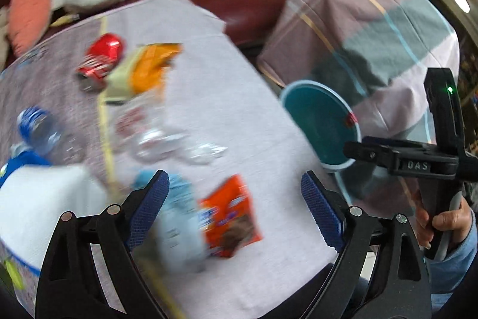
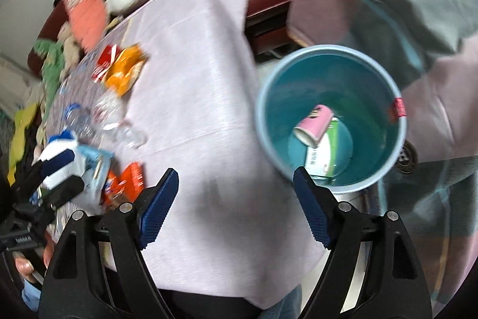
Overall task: Collect trash
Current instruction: 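Move both open tools back over the trash on the table, then grasp the light blue snack wrapper with the left tool while the right grasps a clear plastic bag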
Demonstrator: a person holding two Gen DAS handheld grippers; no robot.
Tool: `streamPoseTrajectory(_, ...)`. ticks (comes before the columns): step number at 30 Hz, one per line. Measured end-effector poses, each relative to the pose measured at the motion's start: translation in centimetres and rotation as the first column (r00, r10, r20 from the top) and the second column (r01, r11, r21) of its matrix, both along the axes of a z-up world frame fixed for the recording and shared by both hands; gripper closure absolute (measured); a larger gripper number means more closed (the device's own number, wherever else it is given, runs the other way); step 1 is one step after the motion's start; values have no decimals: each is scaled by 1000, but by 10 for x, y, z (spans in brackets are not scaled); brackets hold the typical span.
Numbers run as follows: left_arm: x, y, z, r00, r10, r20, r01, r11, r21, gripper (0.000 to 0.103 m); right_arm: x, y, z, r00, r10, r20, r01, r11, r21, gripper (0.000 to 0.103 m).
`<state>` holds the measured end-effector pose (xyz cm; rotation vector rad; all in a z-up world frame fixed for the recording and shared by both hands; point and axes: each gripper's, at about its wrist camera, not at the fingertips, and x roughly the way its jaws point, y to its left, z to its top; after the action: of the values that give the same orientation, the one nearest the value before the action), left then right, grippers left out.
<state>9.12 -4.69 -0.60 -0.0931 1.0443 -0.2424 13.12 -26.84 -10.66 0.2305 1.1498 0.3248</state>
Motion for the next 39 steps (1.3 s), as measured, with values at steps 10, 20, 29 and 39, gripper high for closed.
streamPoseTrajectory(10,-27,37,-27,998,38,-49,-39,999,-15,13,-15,67,-2,993,114,-29,-115,993,-33,27)
streamPoseTrajectory(20,-24,33,-48,998,37,-48,-37,999,3,50,-16,68,-6,994,92,-55,-96,993,-65,27)
streamPoseTrajectory(29,-17,75,-32,994,103,-22,-104,989,-108,65,-4,87,-4,992,112,-53,-116,990,-77,27)
streamPoseTrajectory(39,-1,125,12,977,197,80,-178,964,-198,65,30,150,8,976,217,-19,-217,971,-95,27)
